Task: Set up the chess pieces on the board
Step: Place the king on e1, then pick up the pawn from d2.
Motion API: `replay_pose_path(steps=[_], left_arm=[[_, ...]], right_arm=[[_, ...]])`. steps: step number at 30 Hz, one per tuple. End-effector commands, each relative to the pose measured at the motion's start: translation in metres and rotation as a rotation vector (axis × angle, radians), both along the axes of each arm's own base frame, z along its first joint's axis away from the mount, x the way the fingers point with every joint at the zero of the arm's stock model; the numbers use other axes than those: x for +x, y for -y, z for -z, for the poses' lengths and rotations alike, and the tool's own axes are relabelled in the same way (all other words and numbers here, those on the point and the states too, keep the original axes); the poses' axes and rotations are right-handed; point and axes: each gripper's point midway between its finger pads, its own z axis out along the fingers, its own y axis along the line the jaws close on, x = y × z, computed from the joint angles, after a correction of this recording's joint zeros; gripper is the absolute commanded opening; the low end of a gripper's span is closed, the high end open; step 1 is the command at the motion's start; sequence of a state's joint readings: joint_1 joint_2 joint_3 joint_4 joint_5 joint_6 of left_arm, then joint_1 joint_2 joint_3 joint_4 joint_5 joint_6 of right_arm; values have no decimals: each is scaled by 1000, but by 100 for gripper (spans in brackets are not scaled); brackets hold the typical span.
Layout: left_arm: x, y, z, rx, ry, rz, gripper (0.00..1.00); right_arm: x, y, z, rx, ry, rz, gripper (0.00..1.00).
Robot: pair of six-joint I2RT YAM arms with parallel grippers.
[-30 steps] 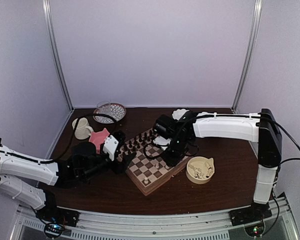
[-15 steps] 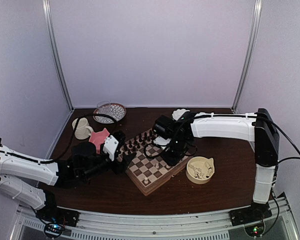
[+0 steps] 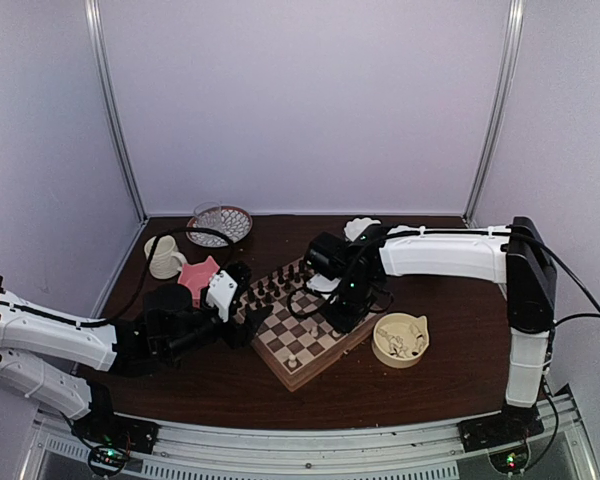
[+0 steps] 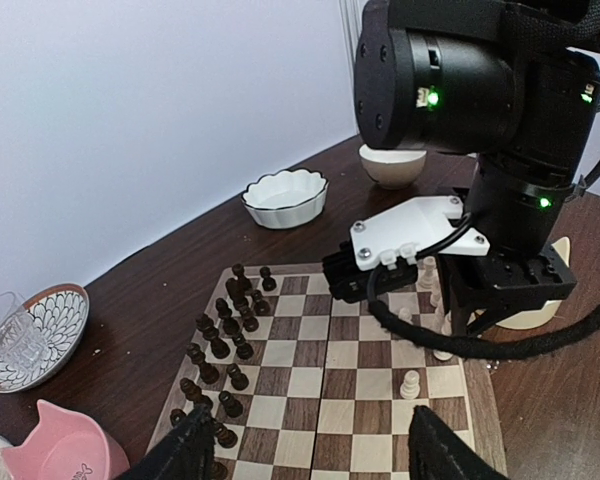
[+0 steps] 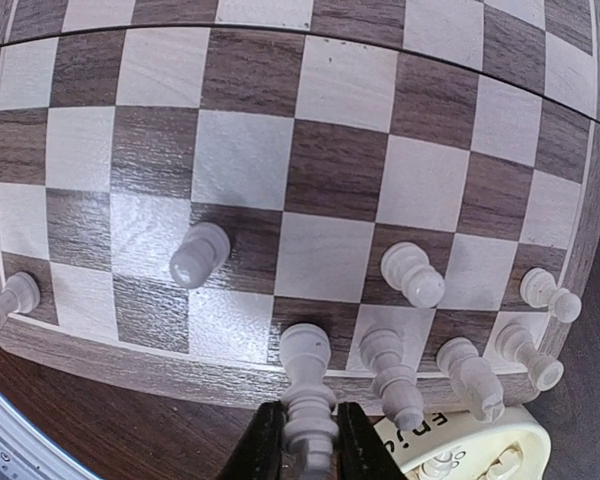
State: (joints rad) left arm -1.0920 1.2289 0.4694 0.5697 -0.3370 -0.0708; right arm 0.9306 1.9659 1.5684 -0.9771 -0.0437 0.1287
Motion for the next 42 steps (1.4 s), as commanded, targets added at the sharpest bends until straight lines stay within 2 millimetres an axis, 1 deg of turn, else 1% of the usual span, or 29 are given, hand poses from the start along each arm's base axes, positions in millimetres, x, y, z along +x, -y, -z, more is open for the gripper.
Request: replay_pose_path(steps=[1,12,14,17,19,22,26,29,31,35,40,42], left_arm=[[3,3,-23,-63,27,1,66],[2,3,-25,-66,32,3,66],[2,3,-25,-66,32,3,66],[2,2,-26,-68,34,3,66],[2,2,-27,-69,37,2,66],[2,1,-28,-72,38,3,66],[2,1,-28,-71,39,5,66],[2,1,-27,-69,40,4,66],[2,1,-27,-70,36,-3,66],[5,-5,-27,-92,30,-36,66],[10,-19,-31,-134,31,-92,66],[11,-24,-32,-142,39,-112,65]], right_arm=[[9,-1,-9,-2,33,5,21],[9,-1,-9,-5,35,3,24],[10,-1,-10,-2,37,4,24],[9,-1,-15,6,42,3,27],[9,-1,-21,15,46,5,29],[7,0,-34,33,60,0,33],[6,-1,-56,54,90,-9,35],[3,-6,-71,71,105,-26,36],[2,-14,-76,82,113,-50,37],[0,-28,-65,78,90,-84,36],[7,-43,-43,83,89,-76,36],[10,-46,-38,82,95,-68,35]])
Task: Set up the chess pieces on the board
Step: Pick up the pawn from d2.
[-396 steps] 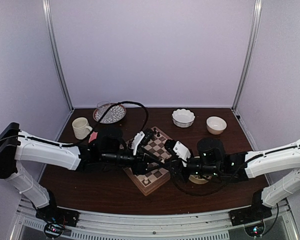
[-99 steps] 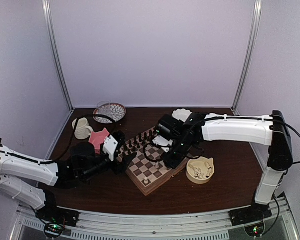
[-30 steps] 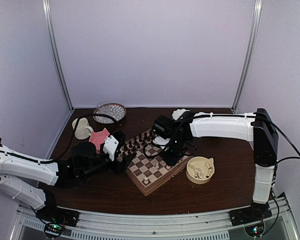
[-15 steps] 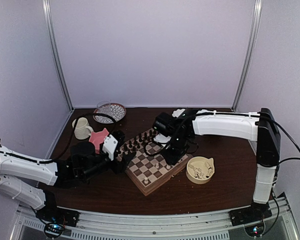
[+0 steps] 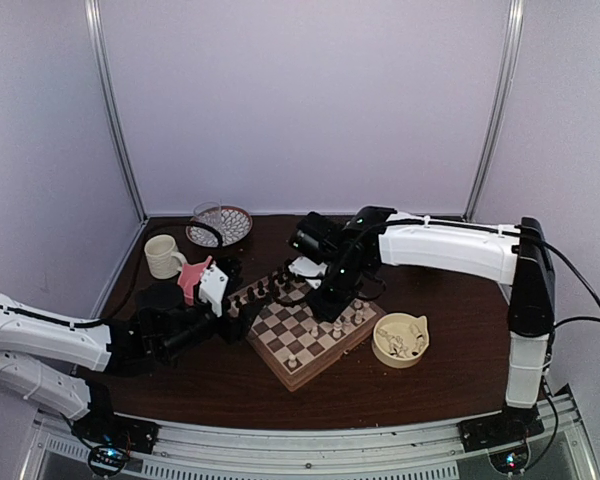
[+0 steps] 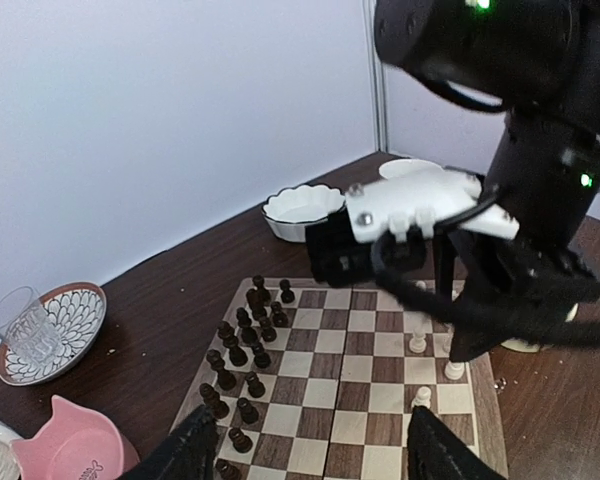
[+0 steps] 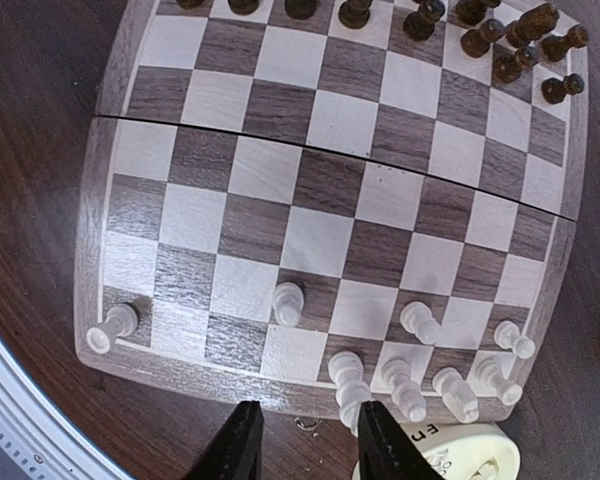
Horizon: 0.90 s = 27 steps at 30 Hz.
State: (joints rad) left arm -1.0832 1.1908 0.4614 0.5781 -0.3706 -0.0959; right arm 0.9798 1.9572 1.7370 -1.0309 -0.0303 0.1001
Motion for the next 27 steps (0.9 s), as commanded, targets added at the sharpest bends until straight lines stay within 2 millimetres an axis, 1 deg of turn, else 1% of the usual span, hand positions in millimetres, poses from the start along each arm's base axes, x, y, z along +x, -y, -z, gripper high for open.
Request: replay_pose_path(steps=[1,4,10,15,27], left_arm=[[6,-16,-20,-95,38,-68,64],[5,-16,-22,-97,43,-63,63],[6,-13,-19,-72,37,-63,62],[7,-14,-19,-70,37,-69,62],[6,-13,-20,-69,38,-61,61]], right_arm=[[10,-11,18,-3,14,10,35],[13,-16,25,1,14,17,35],[12,-22,40,-5,-14,15,34],[13,-25,50,-15,-32,15,30],[12,-28,56,-19,-51,12,18]])
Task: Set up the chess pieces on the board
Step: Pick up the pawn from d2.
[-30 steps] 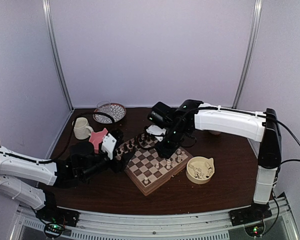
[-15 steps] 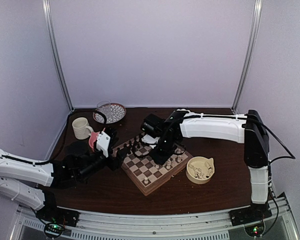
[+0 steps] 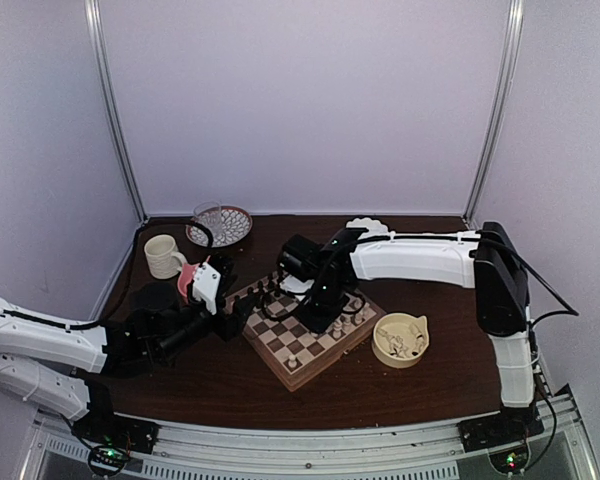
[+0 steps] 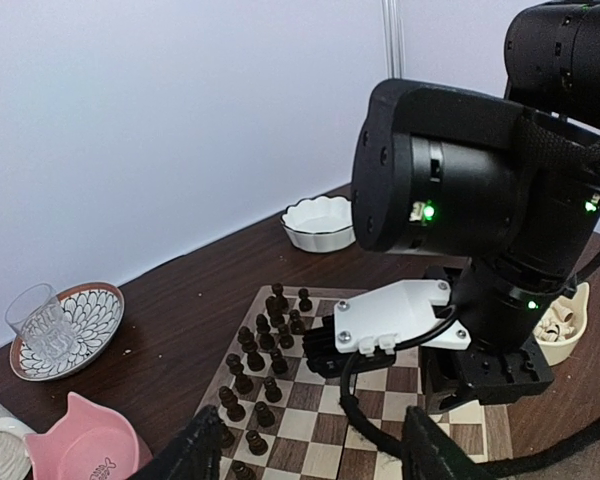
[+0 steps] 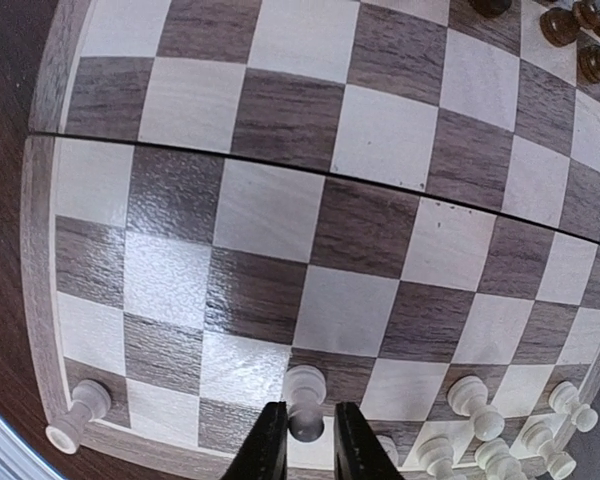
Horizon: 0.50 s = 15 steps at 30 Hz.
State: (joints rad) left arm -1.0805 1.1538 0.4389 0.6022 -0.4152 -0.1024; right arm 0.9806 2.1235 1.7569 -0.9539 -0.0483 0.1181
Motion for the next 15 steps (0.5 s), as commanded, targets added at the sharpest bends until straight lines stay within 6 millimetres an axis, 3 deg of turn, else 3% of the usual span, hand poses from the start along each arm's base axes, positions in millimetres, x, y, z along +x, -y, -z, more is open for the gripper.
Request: replay_pose_path(steps=[1,5,9,15], left_arm=[[3,-1,-12,-33,20,-13,61],[3,-1,-11,-31,20,-12,62],[3,0,-10,-26,17,-9,61],[3,0,-11,-27,17,-8,62]], right_arm=[[3,-9,-5,25,3,1,17],[2,-10,-7,30,0,-1,13],[1,-8,-5,21,-3,-3,22],[0,-7,2,1,-13,-5,21]])
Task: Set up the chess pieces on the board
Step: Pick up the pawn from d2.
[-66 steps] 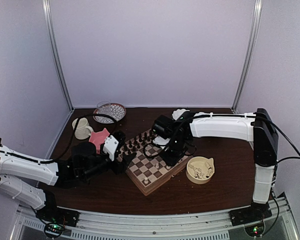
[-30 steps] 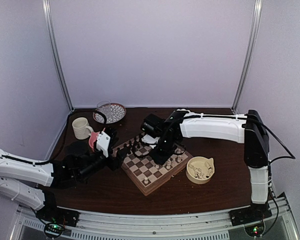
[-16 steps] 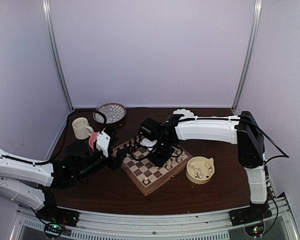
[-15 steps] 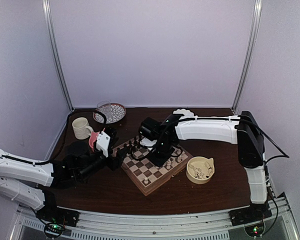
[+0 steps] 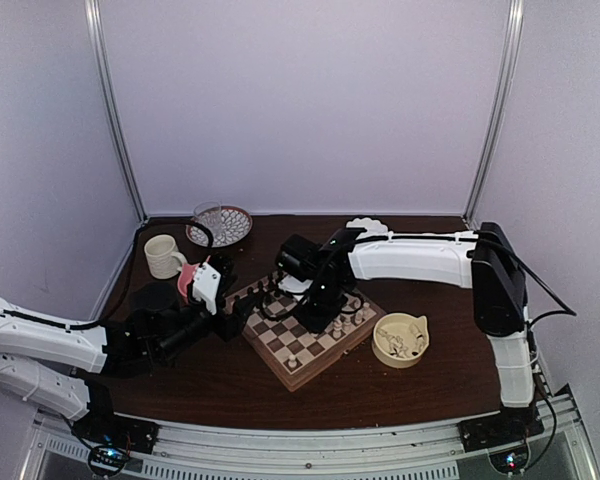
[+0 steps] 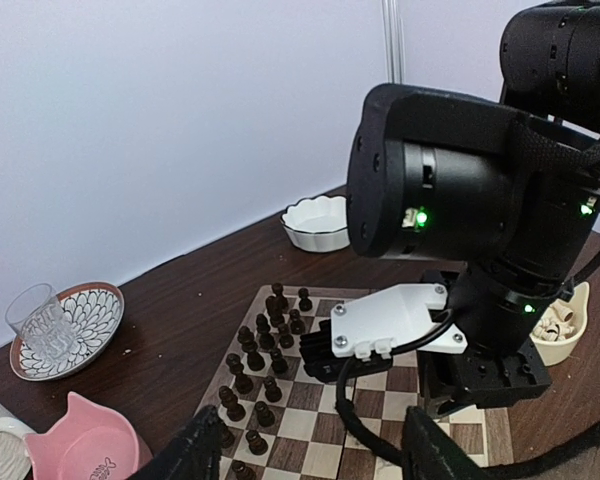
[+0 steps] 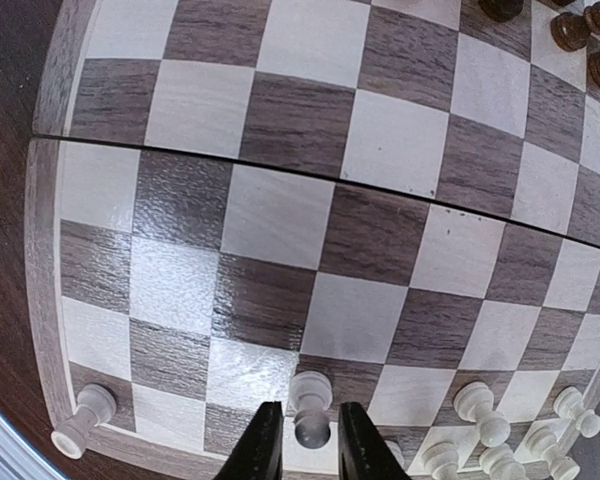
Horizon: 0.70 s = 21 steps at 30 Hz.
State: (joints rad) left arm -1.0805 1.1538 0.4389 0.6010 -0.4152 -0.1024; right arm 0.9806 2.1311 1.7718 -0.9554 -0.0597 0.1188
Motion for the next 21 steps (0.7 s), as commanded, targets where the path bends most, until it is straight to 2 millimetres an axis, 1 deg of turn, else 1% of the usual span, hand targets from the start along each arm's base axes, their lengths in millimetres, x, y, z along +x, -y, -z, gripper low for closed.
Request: replay_pose_path(steps=[1,4,6,8,11,13,14,15,16,17,18,21], left_arm=[[3,1,-11,-28,19,-7,62],[3,2,-11,-26,17,-3,62],[3,3,-11,-22,15,1,62],[3,3,-10,-19,14,1,62],[3,3,-10,-18,14,1,62],[3,3,-11,-19,16,-1,62],[3,2,-11,-18,17,-1,62],[3,2,-11,-17,17,-2,62],[3,3,-10,-16,16,-2,62],[3,3,-9,-13,16,-1,62],[3,4,-9,-10,15,2,61],[3,5,-9,-9,15,7,61]], right_arm=[[0,-3,3,-10,-6,-3,21],[-1,-4,4,-16,-10,-9,19],[-1,-3,4,-19,-10,-10,13],[-1,-4,3,-19,-10,-11,10],[1,-2,-4,-16,8,-4,7],[3,0,-15,0,34,0,7],[4,1,-26,16,53,1,7],[4,2,-31,22,65,1,6],[5,4,-39,33,83,2,6],[5,5,-54,62,106,4,6],[5,6,-63,83,121,5,5],[12,18,-87,119,200,36,5]])
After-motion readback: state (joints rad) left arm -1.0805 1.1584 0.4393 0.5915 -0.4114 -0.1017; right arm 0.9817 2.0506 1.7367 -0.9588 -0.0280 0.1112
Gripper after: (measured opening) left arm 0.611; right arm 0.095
